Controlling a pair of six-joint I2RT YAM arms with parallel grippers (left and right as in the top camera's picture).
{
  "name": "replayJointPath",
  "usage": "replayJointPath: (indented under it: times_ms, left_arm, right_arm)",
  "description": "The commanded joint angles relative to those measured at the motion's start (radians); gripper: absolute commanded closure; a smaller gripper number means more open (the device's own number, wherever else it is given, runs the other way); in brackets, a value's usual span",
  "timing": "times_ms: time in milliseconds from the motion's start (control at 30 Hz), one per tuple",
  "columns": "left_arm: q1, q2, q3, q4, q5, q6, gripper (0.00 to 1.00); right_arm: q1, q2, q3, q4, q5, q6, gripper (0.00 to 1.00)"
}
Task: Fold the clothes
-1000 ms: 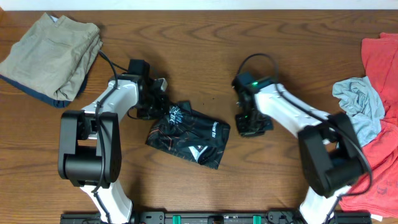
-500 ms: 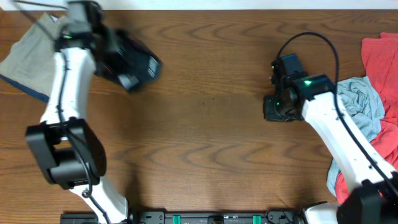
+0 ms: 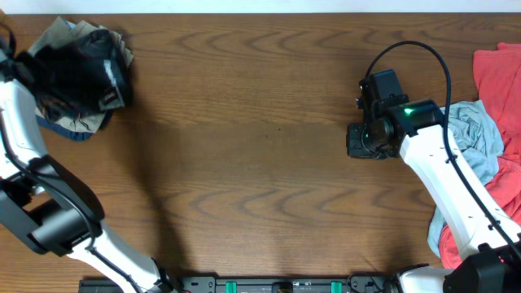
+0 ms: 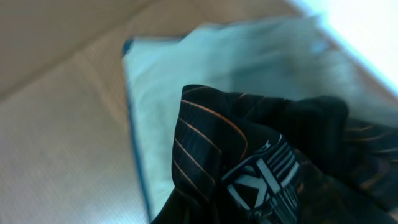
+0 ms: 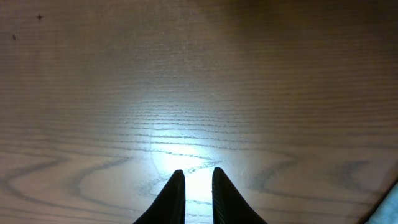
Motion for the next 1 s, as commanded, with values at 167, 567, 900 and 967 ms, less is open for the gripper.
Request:
replayJointPath:
  times_ms: [167,567,900,967]
  left_arm:
    - [0.062,0.065,0.003,-0.052,-0.025,-0.063,0.85]
    - [0.064,0.065,0.003,0.072,-0.014,-0.063,0.85]
    - [0.064,0.082,0.003,0.253,-0.026,-0.105,0.87]
    - [0.064,0.09,0.003,0.264,-0.048,-0.123,0.89]
  right_arm:
    - [-0.008,-0.011,0.002,-0.005,0.024,-0.002,0.84]
    - [-0.008,-0.011,0.002,-0.028,0.025,-0.009,0.82]
    - [-0.008,-0.011,0.002,-0.019,0.025,-0.009,0.81]
    - [-0.008,-0.011,0.002,-0.019,0.025,-0.009,0.8]
